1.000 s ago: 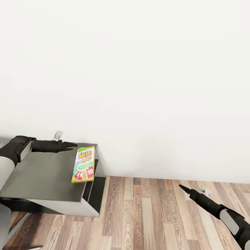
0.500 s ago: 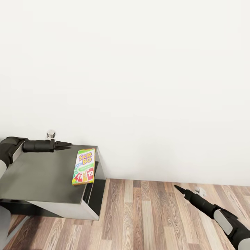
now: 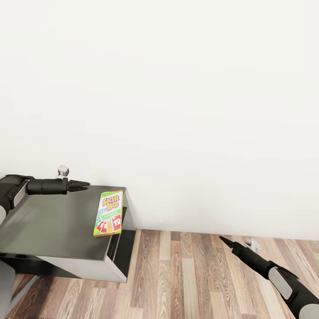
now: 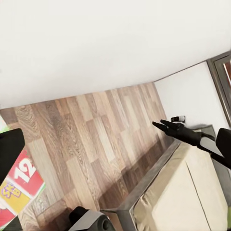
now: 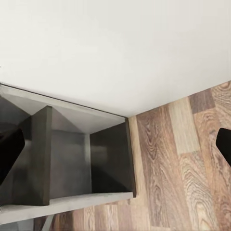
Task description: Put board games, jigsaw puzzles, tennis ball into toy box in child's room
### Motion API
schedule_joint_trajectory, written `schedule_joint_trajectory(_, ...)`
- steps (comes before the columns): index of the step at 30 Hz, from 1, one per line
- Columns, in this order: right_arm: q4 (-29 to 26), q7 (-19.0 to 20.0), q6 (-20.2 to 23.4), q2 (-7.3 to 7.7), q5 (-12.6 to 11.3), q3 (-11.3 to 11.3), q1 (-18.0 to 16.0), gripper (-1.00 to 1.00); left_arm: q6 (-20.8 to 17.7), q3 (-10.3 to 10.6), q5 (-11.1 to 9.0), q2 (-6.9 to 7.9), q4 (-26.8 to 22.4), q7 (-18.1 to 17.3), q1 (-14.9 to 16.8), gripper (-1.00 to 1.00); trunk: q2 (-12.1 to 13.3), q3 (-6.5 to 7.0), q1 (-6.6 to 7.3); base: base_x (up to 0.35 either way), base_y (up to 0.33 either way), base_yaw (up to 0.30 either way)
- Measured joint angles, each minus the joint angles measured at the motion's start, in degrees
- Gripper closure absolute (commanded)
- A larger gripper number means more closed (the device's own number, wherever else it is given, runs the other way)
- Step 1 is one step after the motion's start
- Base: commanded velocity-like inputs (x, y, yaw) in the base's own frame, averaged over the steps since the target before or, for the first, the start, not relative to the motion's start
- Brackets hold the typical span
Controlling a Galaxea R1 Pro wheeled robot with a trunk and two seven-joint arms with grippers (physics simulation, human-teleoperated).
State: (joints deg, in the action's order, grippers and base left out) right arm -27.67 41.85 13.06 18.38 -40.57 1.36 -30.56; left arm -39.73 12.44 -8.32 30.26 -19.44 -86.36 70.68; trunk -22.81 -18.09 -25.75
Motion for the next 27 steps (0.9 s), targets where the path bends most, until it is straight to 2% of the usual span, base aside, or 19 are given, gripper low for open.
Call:
schedule_joint_trajectory(14, 0.00, 0.60, 0.06, 0.01, -0.03, 0.06, 0.00, -1.00, 1.06, -0.01, 0.13, 0.26, -0.11, 0.22, 0.00, -1.00, 0.00, 0.77, 0.00, 0.000, 0.000, 0.209)
schedule_joint_trajectory(27, -0.01, 0.70, 0.08, 0.08, 0.00, 0.50, 0.00, -1.00, 1.56, 0.07, 0.26, 0.30, -0.11, 0.21, 0.00, -1.00, 0.00, 1.86, 0.00, 0.000, 0.000, 0.145)
